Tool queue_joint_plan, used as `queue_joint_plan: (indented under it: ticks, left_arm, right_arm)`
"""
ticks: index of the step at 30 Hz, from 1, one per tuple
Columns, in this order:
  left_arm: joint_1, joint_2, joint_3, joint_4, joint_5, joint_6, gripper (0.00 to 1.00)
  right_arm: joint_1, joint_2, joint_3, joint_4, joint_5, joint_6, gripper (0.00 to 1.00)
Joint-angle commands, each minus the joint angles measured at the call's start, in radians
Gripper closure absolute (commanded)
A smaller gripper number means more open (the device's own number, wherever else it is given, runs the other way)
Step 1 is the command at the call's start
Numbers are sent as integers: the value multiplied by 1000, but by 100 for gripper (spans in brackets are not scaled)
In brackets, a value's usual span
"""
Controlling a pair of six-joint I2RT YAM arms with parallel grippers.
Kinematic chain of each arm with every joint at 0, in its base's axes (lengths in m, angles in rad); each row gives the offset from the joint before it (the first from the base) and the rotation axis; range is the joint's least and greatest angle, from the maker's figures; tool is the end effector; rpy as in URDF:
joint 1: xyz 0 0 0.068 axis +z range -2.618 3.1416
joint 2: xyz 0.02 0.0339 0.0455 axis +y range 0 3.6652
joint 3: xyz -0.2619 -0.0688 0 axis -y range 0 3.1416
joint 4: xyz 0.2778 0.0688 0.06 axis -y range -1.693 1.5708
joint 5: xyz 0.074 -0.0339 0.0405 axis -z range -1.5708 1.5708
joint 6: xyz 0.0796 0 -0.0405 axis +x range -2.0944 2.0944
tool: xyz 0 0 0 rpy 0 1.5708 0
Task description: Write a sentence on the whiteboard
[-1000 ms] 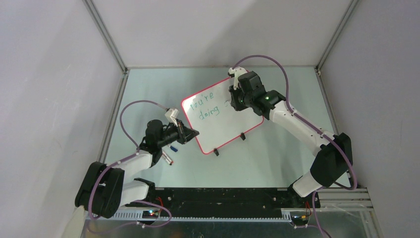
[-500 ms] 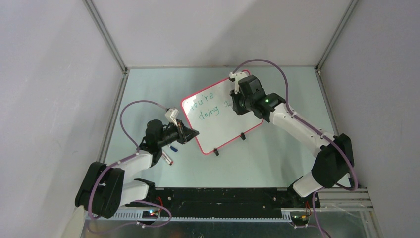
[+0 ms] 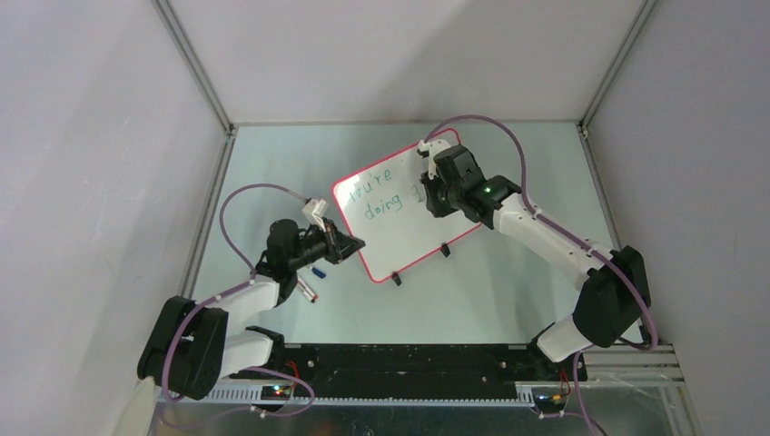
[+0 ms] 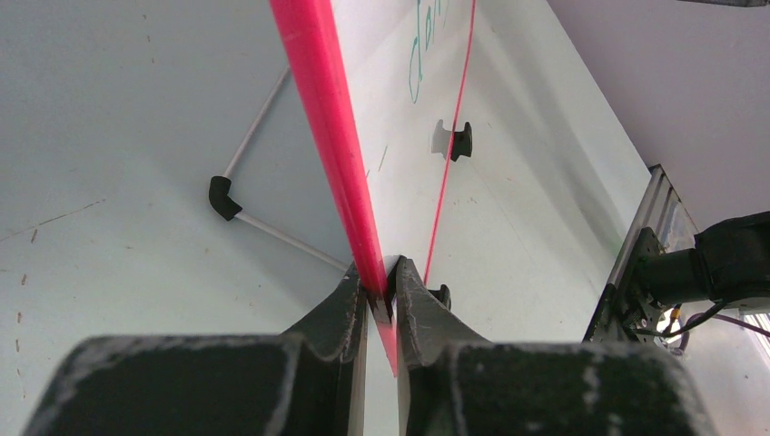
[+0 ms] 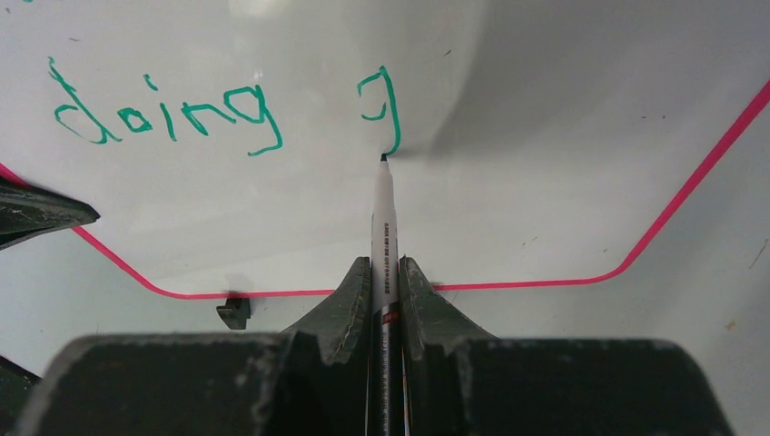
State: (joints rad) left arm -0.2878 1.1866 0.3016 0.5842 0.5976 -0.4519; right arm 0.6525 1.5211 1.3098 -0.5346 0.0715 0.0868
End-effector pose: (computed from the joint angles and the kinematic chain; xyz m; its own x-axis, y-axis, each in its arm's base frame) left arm 0.2536 -0.1218 0.1379 -0.5831 -0.2039 -0.7864 0.5506 0.6126 -0.5670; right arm 0.3243 0.2407 0.2714 -0.5861 -0.3390 -0.7359 -0.5151 0.8570 0.0154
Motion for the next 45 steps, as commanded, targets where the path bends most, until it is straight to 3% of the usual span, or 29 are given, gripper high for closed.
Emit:
queue_joint_plan:
  ticks: [1,25,45]
  left_arm:
    - [9,14,6,-60,-118,100,98]
    - [9,17,7,-61,-117,99,98]
    - [9,17,8,-67,-121,101,98]
  right_arm:
    - [16,-31,-3,33,-11,14,100]
    - [-34,-107,18,58,-59,18,100]
    - [-52,-23,83,65,-72,9,100]
